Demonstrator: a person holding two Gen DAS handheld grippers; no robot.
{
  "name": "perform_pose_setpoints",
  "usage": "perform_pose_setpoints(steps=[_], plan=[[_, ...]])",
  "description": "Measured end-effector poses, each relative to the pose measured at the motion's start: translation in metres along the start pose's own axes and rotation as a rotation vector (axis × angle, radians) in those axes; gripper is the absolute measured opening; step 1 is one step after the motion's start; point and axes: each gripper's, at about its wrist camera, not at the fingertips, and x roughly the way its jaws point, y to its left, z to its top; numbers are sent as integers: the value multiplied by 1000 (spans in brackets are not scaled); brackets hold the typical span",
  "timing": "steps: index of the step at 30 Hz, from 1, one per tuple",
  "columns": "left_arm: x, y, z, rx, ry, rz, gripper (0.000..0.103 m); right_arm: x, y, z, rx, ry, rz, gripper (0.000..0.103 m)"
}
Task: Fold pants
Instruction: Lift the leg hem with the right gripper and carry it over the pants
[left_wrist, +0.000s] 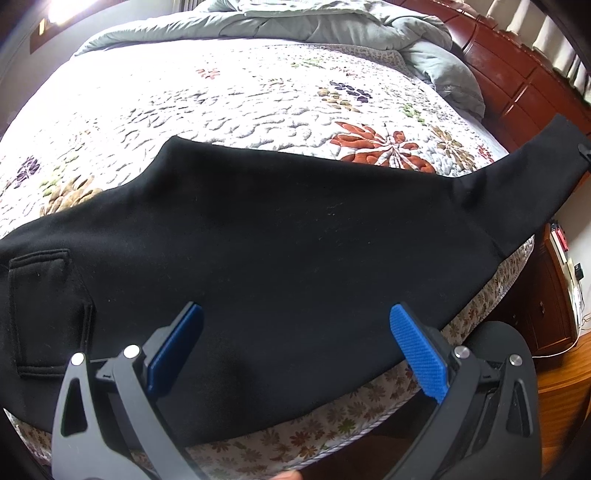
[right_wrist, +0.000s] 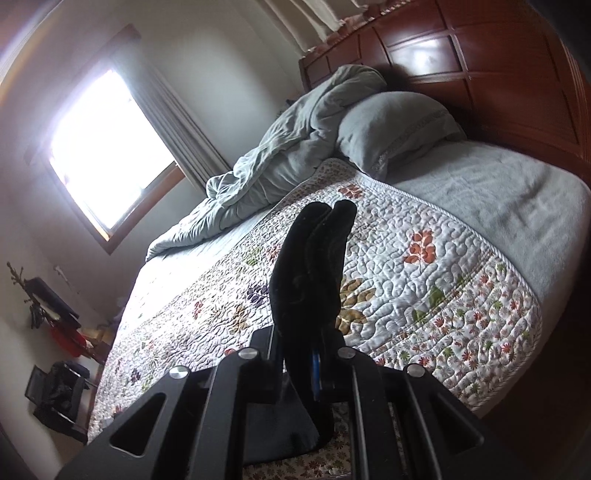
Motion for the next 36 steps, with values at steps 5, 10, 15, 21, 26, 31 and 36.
perform_pose_setpoints(steps=[5, 10, 15, 21, 26, 31, 36], plan=[[-6, 2, -1, 1, -14, -2, 100, -2, 23, -2, -60, 2, -2, 11], [-13, 6, -2, -2, -30, -2, 100, -2, 54, -7, -142, 8, -11, 11], [-22, 11, -4, 1, -48, -5, 100, -1, 94, -16, -256, 14, -28, 11], [-32, 23, -10, -12, -66, -12, 100, 12, 142, -34, -392, 33, -48, 11], [-39, 37, -16, -26, -77, -14, 100, 25, 173, -50, -458, 59, -47, 11], [-46, 52, -19, -44, -89, -18, 100, 39, 198, -66, -515, 86, -56, 11], [-51, 64, -22, -46, -102, -19, 100, 52, 224, -84, -592, 105, -75, 11]])
